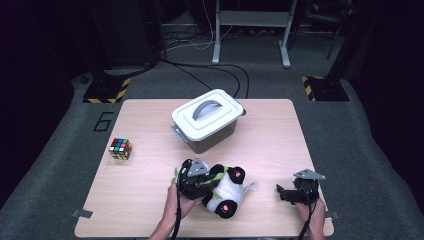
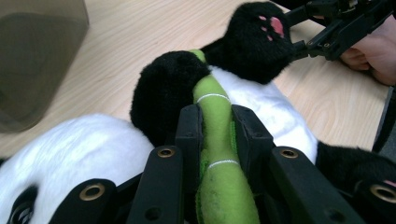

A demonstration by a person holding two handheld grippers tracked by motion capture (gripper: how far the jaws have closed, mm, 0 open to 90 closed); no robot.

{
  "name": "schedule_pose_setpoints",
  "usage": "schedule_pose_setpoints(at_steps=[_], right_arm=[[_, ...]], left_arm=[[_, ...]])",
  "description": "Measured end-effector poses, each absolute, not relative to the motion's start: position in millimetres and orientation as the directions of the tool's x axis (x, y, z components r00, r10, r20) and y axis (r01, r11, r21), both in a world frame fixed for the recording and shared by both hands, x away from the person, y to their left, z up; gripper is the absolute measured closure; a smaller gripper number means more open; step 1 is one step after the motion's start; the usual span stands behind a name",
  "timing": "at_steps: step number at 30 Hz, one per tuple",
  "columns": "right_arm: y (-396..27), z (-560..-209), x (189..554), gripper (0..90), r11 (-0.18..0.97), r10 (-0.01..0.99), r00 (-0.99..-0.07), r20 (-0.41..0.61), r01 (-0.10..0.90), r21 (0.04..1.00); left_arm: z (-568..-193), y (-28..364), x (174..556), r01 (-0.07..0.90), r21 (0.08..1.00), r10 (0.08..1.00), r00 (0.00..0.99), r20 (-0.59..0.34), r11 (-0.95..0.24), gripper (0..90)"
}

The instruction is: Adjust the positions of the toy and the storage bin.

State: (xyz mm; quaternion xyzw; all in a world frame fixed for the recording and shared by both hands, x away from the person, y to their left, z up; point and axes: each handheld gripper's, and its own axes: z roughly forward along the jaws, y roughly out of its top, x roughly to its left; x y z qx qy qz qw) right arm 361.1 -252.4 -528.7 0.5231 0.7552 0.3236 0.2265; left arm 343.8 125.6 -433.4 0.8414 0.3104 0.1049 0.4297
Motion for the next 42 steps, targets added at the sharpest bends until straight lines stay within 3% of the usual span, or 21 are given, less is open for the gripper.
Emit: schedule_pose_setpoints(at_steps=[17,42], right_arm=[[-252.6,-528.8,361.2,4.3,0.242,0.937,-0.349,-0.002,0.645,0.725],[-252.4,-528.8,361.2,4.2,0.239,0.938,-0.346,-0.002,0.645,0.726]], left_arm=[[-422.6,156.8,325.9,0.422,0.797,0.653,0.756,-0.046,-0.432,74.4],[-412.4,240.4,311.1,0.469,0.833,0.819,0.573,-0.035,-0.292,74.4]])
